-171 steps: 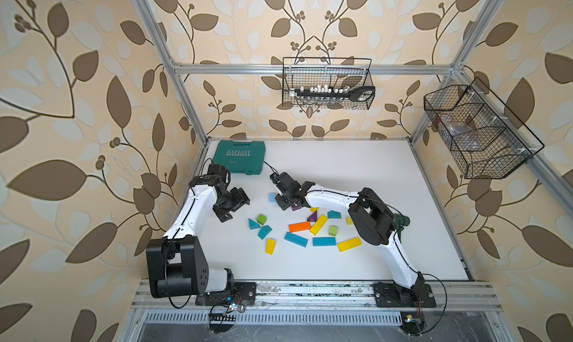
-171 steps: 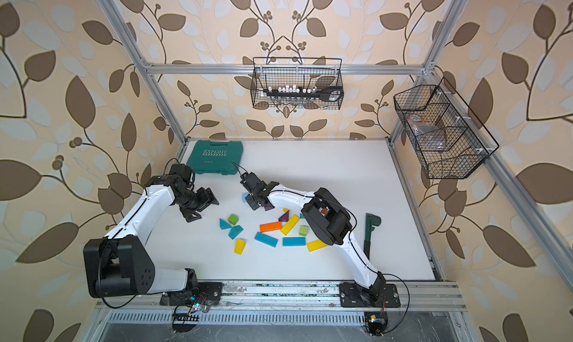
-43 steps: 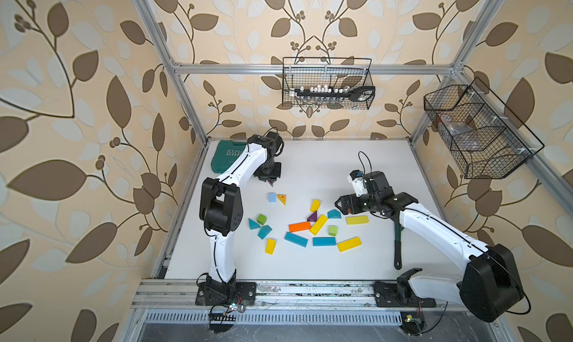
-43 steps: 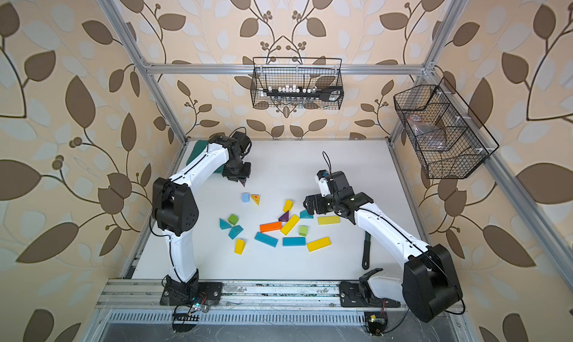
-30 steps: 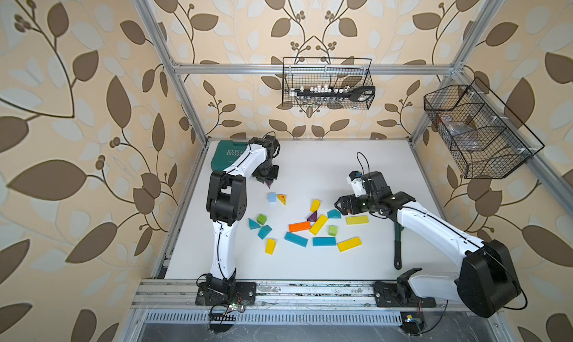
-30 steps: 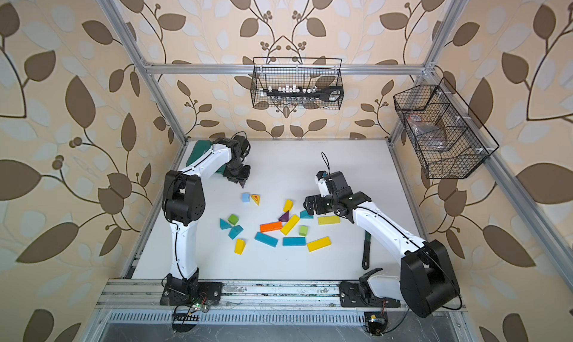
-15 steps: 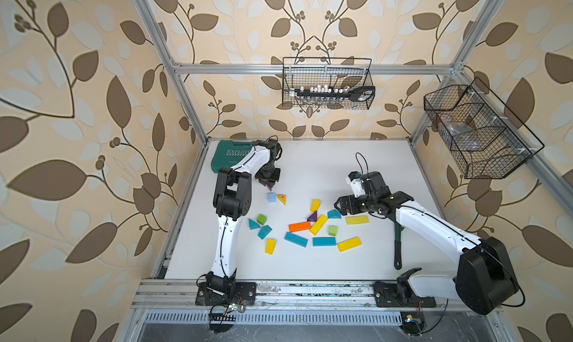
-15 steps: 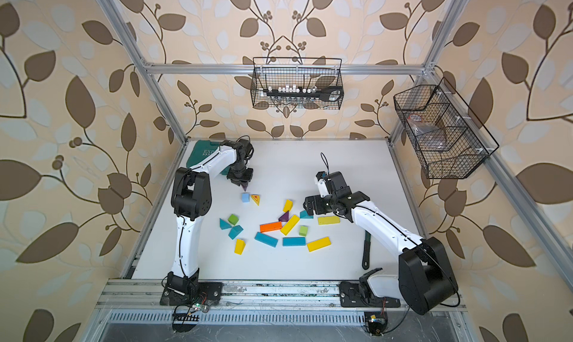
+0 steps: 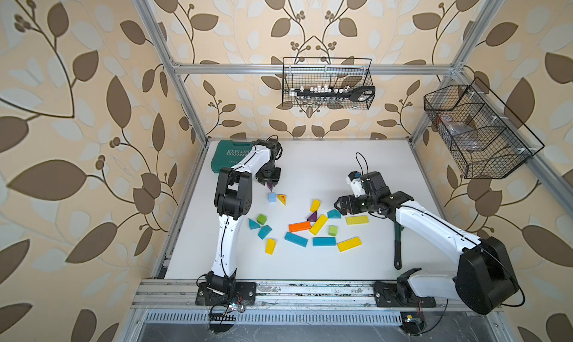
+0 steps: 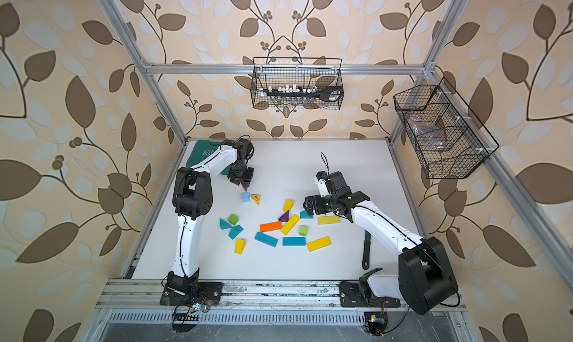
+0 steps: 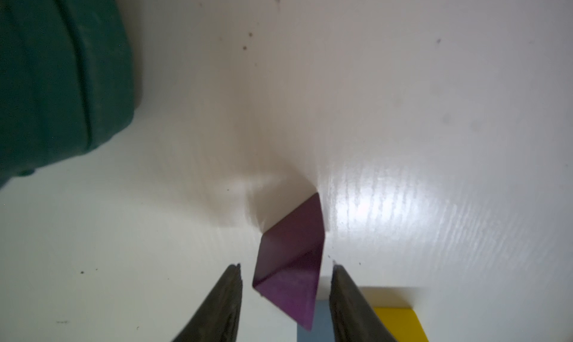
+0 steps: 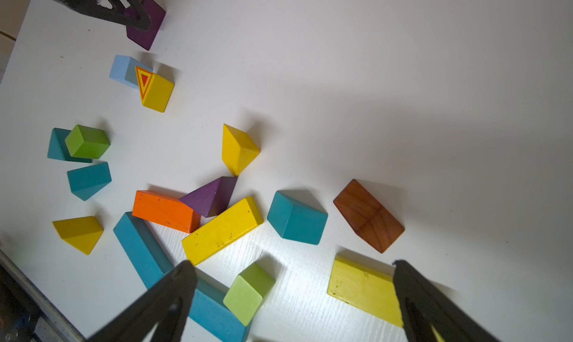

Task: Assemble a small pinwheel with building blocks
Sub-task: Assemble the building block at the center of the board, then pick up the building block from the center of the board.

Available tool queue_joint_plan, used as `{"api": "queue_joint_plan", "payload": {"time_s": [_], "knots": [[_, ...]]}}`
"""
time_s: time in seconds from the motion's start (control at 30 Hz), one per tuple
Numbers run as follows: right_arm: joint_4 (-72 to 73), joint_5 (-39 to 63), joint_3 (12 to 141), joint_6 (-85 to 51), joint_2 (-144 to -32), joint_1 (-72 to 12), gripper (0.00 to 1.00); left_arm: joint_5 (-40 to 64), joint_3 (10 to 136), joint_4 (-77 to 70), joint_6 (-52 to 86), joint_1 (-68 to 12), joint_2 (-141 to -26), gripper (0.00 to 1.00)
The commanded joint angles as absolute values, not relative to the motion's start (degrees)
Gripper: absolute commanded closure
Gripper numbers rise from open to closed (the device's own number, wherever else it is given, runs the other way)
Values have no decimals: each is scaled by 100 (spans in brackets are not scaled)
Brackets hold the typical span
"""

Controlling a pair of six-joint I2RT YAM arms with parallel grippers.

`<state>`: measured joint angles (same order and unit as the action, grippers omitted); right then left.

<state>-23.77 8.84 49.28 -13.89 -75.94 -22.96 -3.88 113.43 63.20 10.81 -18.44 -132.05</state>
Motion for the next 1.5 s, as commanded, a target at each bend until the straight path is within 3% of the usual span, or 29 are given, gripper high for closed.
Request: {"api": "queue_joint_plan", "payload": {"time_s": [0.0, 0.23, 0.5, 0.7, 0.9, 0.97, 1.17, 1.47], "knots": [[-2364, 942, 5020, -1372, -7603, -2263, 0, -312, 11549, 6604, 1195, -1854, -12827, 45], [-2405, 953, 4993, -1406, -7425, -2256, 0, -498, 11107, 6930, 1866, -1854, -11846, 36], [-2315, 1424, 4794, -1371, -6769, -2301, 1, -598, 8589, 6750, 3884, -1854, -9784, 36], [-1755, 1145, 4807, -1088, -6763, -3831, 8, -854, 6629, 6378, 5060, -1805, -7974, 28], [-1560, 562, 5762, -816, -8336, -5480, 21, -874, 5714, 6268, 5489, -1485, -6804, 1], [-1643, 397, 6264, -765, -9006, -5710, 25, -1028, 5704, 6465, 5522, -1352, -6654, 1], [-1649, 553, 7536, -675, -10568, -5788, 24, -1213, 5588, 6569, 5378, -884, -6127, 1], [-2079, 461, 9314, -456, -12310, -5830, 27, -843, 5320, 6274, 4907, -266, -6047, 1]]}}
